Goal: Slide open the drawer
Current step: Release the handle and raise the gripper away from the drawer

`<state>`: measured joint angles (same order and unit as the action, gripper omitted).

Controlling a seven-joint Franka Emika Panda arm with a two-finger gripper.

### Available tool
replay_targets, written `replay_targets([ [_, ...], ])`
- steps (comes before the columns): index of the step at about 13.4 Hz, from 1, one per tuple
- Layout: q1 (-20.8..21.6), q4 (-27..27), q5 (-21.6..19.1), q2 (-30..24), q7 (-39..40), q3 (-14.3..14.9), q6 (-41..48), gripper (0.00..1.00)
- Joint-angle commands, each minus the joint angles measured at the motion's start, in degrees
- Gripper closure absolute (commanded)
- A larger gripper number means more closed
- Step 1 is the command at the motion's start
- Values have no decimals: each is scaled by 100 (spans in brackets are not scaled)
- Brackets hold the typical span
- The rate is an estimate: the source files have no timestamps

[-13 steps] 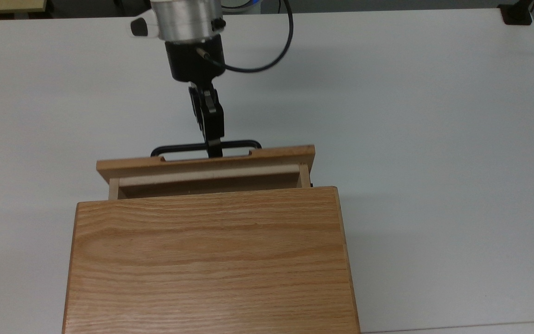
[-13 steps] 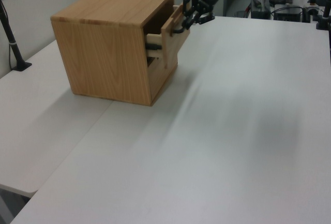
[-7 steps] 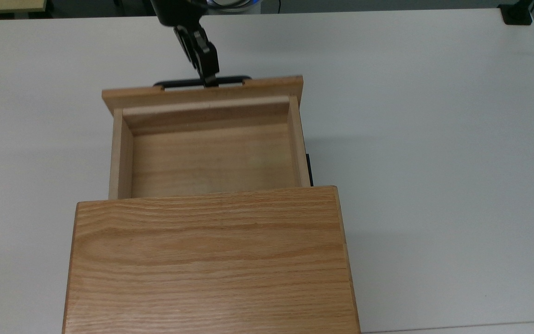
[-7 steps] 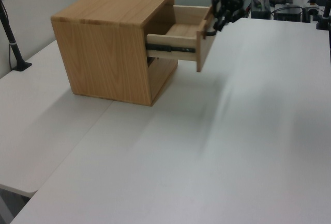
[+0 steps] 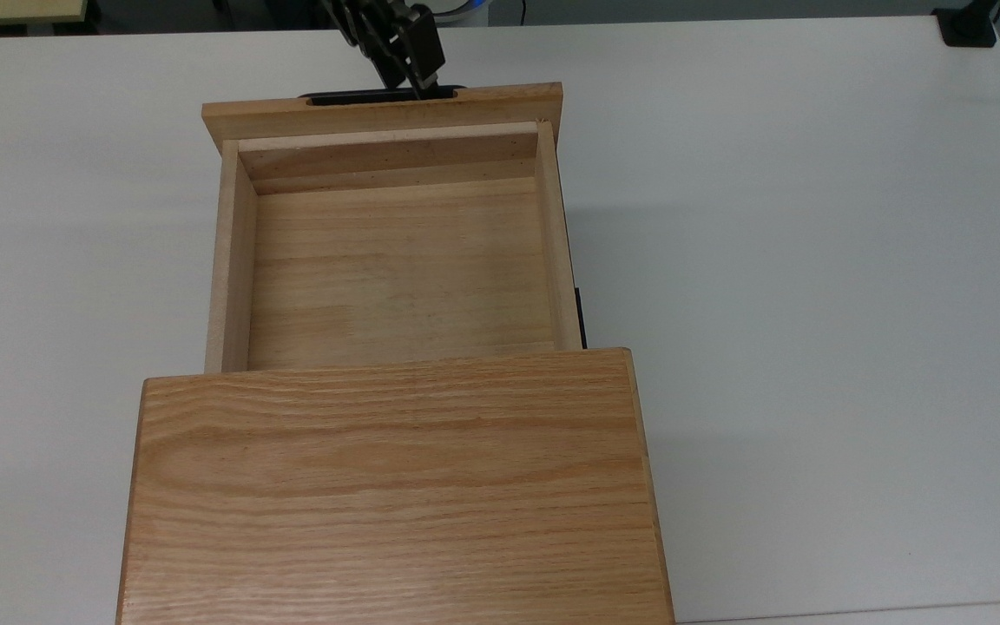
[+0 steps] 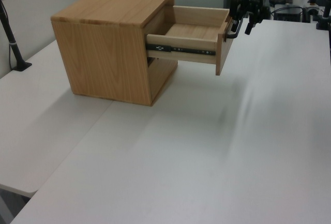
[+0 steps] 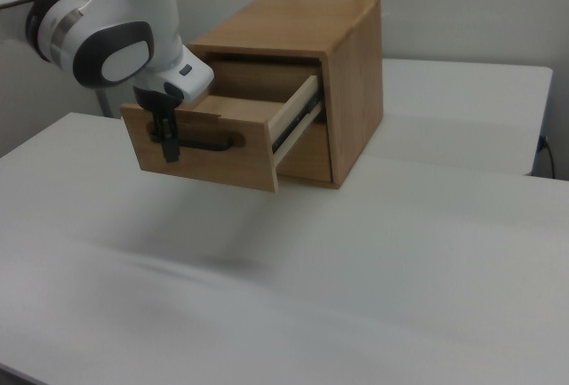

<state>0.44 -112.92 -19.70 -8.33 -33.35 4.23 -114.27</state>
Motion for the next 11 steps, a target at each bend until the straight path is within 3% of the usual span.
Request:
replay_targets([
  [1,26,592,96,-116,1246,156,1103,0],
  [4,123,1262,1201,-107,2373,-1,1679,0],
  [7,114,1518,2133,-63,3245,-535,2293,0],
  [8,97,1632,2276,7,3395,-677,2547,0],
  [11,88,1992,2312,270,3423,-687,2734,0],
])
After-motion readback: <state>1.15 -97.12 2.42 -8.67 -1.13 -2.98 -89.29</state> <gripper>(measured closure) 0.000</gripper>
